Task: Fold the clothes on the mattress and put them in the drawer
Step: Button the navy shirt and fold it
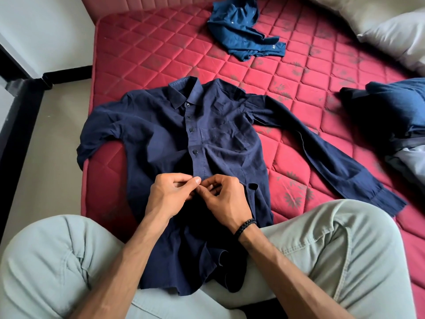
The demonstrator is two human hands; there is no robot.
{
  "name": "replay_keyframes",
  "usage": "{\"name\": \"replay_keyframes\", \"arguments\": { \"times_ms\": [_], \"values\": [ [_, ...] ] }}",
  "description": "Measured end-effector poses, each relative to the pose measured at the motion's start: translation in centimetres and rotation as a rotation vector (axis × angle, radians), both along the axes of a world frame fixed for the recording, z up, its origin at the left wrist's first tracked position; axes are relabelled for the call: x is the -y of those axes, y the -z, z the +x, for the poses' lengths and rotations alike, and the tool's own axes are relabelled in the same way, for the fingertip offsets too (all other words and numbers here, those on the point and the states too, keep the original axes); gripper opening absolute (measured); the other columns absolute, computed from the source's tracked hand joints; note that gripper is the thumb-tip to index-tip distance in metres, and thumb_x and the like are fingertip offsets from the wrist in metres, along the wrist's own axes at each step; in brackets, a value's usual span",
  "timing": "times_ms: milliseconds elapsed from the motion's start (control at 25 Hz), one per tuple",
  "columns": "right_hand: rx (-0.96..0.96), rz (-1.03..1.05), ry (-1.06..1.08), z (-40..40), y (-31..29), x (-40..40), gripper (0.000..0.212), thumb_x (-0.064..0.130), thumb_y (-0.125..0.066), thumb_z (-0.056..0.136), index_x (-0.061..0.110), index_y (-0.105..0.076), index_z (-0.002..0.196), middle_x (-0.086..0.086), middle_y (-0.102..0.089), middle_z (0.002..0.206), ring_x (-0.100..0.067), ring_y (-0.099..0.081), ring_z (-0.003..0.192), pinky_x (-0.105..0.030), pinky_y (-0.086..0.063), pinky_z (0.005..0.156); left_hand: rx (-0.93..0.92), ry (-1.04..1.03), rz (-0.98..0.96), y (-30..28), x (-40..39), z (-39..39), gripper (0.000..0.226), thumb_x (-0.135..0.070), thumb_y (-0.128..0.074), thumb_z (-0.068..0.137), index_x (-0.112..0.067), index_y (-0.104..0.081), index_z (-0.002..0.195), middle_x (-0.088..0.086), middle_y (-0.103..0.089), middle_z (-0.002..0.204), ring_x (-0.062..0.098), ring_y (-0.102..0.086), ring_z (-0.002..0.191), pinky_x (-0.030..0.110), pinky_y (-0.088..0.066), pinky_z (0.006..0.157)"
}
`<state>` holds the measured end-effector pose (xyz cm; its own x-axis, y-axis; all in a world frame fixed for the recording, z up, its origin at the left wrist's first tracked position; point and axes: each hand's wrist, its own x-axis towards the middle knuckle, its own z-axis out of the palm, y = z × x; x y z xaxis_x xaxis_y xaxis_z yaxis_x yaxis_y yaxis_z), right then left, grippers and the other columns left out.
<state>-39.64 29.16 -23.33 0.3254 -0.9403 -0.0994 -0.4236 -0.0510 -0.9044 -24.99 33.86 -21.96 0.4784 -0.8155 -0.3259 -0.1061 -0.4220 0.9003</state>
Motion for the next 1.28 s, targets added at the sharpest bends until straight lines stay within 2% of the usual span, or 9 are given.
{"name": "replay_keyframes", "arguments": {
  "times_ms": [200,480,600,720,840,1000,1280],
  "values": [
    [-0.035,-0.020,-0.005,0.0,-0.2,-0.1,0.014,0.032,-0.081,0.085,0.021,-0.075,0.081,0.004,-0.072,0.068,-0.012,-0.067,0.062,-0.034,-0.059,0.066,0.004,-0.060,-0.026,-0.4,0.0,-0.2,0.010,-0.025,-0.086,0.083,-0.024,-0.076,0.088,-0.001,-0.079,0.079,0.017,-0.078,0.075,0.042,-0.064,0.084],
    [-0.131,-0.172,0.018,0.5,-0.3,-0.6,0.019,0.043,-0.076,0.085,0.024,-0.073,0.081,0.011,-0.068,0.076,-0.005,-0.064,0.065,-0.030,-0.056,0.066,-0.019,-0.138,-0.062,-0.7,-0.1,-0.4,0.017,-0.020,-0.088,0.081,-0.026,-0.073,0.086,-0.002,-0.079,0.079,0.015,-0.078,0.074,0.035,-0.063,0.079],
    [-0.068,-0.138,-0.029,0.3,-0.4,-0.4,0.013,0.036,-0.079,0.085,0.023,-0.075,0.084,0.010,-0.070,0.079,-0.008,-0.066,0.068,-0.031,-0.058,0.069,-0.053,-0.175,-0.058,-0.7,-0.1,-0.3,0.018,-0.020,-0.087,0.082,-0.023,-0.073,0.092,0.000,-0.079,0.082,0.016,-0.078,0.076,0.032,-0.062,0.078],
    [-0.014,-0.063,-0.033,0.1,-0.5,-0.1,0.011,0.029,-0.083,0.084,0.022,-0.075,0.088,0.005,-0.072,0.077,-0.010,-0.068,0.068,-0.029,-0.059,0.071,-0.295,-0.204,-0.058,-1.0,-0.1,-0.1,0.028,-0.011,-0.084,0.084,-0.008,-0.072,0.109,0.007,-0.079,0.091,0.016,-0.078,0.086,0.025,-0.063,0.078],
    [0.060,0.014,-0.004,-0.1,-0.4,0.1,0.012,0.024,-0.085,0.083,0.020,-0.076,0.091,-0.002,-0.074,0.077,-0.009,-0.068,0.064,-0.026,-0.060,0.068,-0.464,-0.139,-0.066,-1.1,-0.4,0.0,0.036,-0.006,-0.082,0.082,-0.005,-0.070,0.116,0.011,-0.079,0.102,0.018,-0.076,0.099,0.024,-0.061,0.083],
    [0.138,0.089,-0.009,-0.2,-0.4,0.2,0.014,0.020,-0.086,0.082,0.016,-0.077,0.092,-0.004,-0.076,0.081,-0.004,-0.065,0.065,-0.019,-0.056,0.067,-0.443,-0.144,-0.044,-1.2,-0.5,0.0,0.028,-0.003,-0.079,0.085,-0.011,-0.071,0.111,0.007,-0.080,0.101,0.017,-0.076,0.098,0.028,-0.060,0.083],
    [0.263,0.162,0.037,-0.3,-0.2,0.6,0.010,0.023,-0.083,0.087,0.015,-0.079,0.090,-0.005,-0.076,0.078,-0.009,-0.064,0.065,-0.028,-0.057,0.068,-0.478,-0.151,-0.084,-1.6,-0.4,-0.2,0.024,0.000,-0.076,0.088,-0.004,-0.071,0.111,0.013,-0.079,0.102,0.022,-0.076,0.099,0.029,-0.061,0.086]
  ]
}}
